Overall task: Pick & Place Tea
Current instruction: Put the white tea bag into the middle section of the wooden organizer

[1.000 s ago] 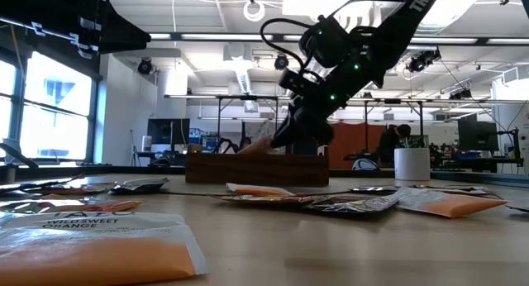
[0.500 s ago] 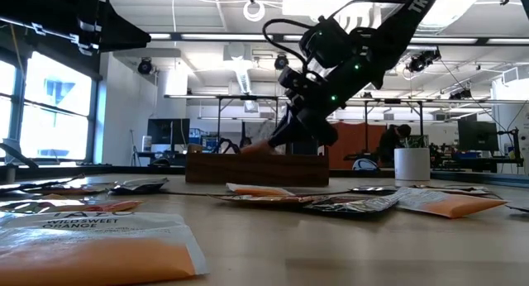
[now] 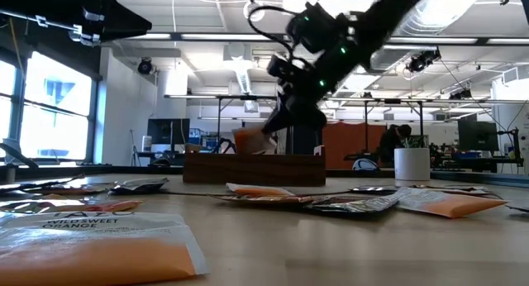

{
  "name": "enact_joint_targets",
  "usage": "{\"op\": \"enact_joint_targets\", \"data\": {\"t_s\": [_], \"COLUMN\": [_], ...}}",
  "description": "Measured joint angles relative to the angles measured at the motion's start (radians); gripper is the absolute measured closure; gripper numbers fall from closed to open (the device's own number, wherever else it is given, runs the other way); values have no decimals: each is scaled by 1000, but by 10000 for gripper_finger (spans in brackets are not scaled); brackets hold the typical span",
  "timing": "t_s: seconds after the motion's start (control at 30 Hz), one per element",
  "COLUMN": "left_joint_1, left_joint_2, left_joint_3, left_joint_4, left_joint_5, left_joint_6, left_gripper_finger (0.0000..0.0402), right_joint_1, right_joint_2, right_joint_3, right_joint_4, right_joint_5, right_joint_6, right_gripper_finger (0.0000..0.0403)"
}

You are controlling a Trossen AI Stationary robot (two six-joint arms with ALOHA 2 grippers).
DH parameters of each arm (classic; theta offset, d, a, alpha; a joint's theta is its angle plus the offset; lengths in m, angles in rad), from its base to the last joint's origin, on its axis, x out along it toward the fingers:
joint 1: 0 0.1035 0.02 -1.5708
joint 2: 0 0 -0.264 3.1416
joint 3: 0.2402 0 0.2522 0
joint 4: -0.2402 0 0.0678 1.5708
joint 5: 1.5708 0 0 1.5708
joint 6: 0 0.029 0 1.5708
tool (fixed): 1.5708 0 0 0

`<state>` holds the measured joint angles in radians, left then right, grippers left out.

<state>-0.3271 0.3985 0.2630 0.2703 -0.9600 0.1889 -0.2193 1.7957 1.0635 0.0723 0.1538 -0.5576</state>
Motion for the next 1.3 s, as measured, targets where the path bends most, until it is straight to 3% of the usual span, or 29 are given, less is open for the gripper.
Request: {"op": "enact_joint_targets", "data": {"t_s": [0.17,0.33,0.77,1.0,1.3], "left_joint_1": [0,0,0,0,0], "left_joint_2": [1,1,1,1,1], "left_joint_3": [0,0,0,0,0], "left_joint_4": [-2,-2,19,16,16], "left_joint_5": [4,8,8,8,8], "left_joint_6": [1,1,68,73,73], "left_gripper_finger": [222,222,222,222,222], "right_joint_1": [11,10,0,-33,-63], "right_joint_2": [0,5,295,366,368], "right_joint_3": [252,445,692,866,861], "right_joint_4": [-452,-699,-960,-1079,-1049], "right_joint_5": [43,32,-33,74,-74], "right_joint_6": [36,63,80,41,13], "right_gripper_finger": [402,402,402,390,335]}}
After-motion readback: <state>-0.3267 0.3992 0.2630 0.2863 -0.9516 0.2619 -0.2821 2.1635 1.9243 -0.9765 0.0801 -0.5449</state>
